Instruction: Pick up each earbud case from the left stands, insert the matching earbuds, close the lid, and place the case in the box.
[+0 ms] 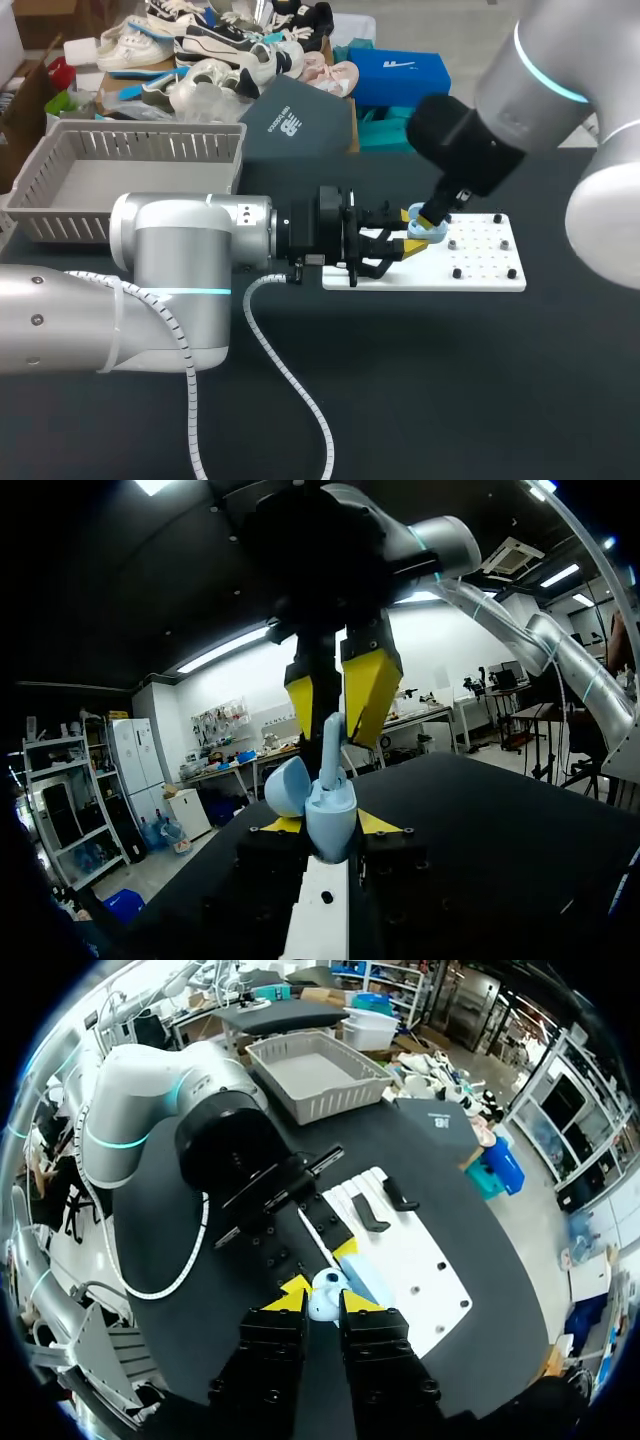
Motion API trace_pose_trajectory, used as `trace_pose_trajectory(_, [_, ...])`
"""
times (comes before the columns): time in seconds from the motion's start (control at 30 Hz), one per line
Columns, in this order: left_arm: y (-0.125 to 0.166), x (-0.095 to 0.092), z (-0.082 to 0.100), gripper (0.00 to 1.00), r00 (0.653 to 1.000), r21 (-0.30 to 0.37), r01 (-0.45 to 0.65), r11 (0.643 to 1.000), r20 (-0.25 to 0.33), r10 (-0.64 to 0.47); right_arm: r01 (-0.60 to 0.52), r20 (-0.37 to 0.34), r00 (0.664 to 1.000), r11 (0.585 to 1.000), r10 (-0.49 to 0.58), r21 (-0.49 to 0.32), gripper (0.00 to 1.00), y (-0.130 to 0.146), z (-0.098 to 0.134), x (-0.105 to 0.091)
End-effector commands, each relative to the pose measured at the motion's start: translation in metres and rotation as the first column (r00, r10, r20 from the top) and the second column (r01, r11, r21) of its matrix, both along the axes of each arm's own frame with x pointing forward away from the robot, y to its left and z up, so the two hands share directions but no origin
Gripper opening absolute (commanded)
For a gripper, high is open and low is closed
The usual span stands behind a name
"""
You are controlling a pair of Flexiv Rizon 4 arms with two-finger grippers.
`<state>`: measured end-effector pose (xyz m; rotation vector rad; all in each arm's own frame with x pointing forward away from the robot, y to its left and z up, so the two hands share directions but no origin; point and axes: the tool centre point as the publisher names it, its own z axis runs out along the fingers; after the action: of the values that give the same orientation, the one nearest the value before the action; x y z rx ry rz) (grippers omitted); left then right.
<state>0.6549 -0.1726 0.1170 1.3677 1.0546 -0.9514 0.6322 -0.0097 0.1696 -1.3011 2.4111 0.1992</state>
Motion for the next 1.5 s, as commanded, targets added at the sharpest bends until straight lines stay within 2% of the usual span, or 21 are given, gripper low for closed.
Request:
trace_pose_trajectory(0.03, [-0.0001, -0.0003, -0.0009, 0.00, 1.000, -0.003, -0.002, 1.000, 0.002, 0.002, 0.004, -0.005, 1.000, 1.000, -0.004, -0.013, 0.00, 0.0030, -0.0003, 0.0034])
trace_pose_trajectory(1.5, [-0.0001, -0.0003, -0.0009, 0.00, 1.000, -0.003, -0.002, 1.000, 0.002, 0.002, 0.017, -0.017, 1.000, 1.000, -0.017, -0.011, 0.00, 0.0024, -0.0053, 0.0049])
